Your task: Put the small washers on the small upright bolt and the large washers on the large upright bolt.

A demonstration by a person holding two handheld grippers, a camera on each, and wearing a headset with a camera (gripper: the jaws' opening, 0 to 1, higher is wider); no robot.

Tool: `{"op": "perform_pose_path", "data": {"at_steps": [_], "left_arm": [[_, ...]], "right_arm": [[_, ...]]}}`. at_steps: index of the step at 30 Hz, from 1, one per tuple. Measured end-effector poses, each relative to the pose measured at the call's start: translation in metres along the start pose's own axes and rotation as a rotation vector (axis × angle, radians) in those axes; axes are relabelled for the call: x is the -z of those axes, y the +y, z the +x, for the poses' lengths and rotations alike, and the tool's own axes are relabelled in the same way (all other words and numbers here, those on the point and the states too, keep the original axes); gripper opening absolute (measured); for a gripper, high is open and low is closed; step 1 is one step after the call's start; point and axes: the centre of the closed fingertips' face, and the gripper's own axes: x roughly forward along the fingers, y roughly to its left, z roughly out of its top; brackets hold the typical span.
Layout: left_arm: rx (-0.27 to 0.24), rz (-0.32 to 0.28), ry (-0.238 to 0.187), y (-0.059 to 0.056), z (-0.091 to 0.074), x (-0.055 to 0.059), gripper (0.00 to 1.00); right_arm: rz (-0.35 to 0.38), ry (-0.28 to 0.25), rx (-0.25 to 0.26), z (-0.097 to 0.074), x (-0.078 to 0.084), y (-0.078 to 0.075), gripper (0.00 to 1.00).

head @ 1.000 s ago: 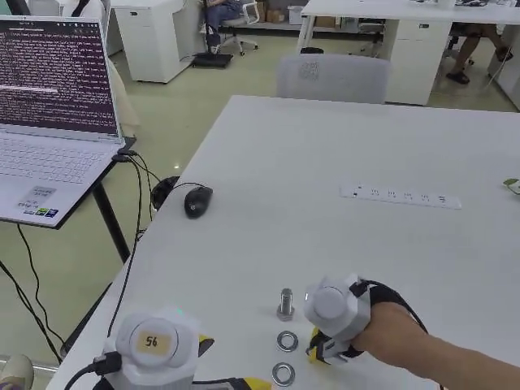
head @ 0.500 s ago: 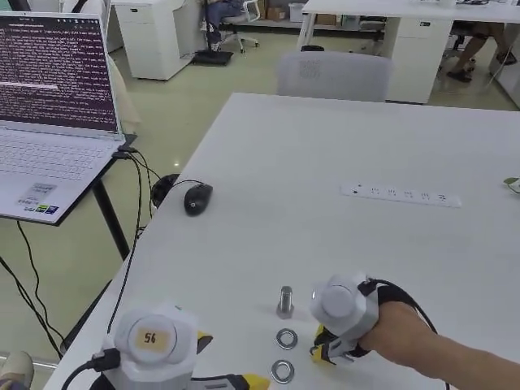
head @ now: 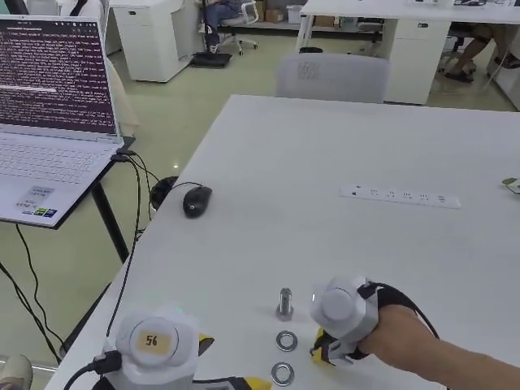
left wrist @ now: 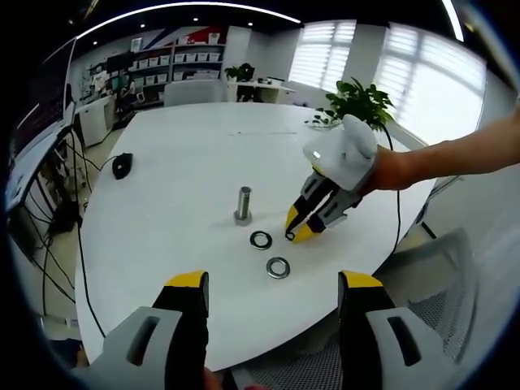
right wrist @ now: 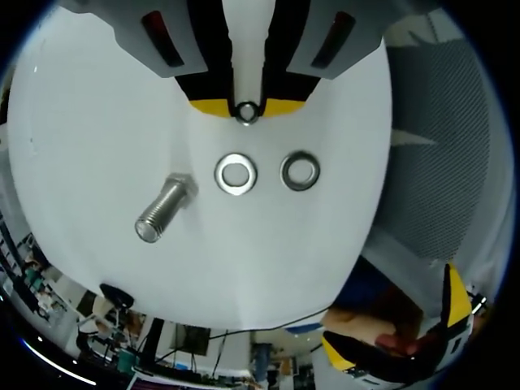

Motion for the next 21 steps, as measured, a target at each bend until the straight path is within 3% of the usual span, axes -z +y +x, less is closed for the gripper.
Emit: {"op": "perform_pose_path", "data": {"at_steps": [7,16,21], "left_arm": [[-0.002,0.0,0.001,0.001,0.0,0.0,0.64],[0.009,0.01,-0.001,-0.003,0.004,-0.005,0.64],[0.01,0.014,-0.003,-0.004,0.005,-0.006,0.64]], "right_arm": [[0.084,-0.061,0.006,-0.005,0.003,0.003,0.13],[0.131,-0.105,0.028,-0.015,0.006,0.002,0.13],[0.192,-0.141,0.066,-0.027,0.012,-0.002,0.13]]}}
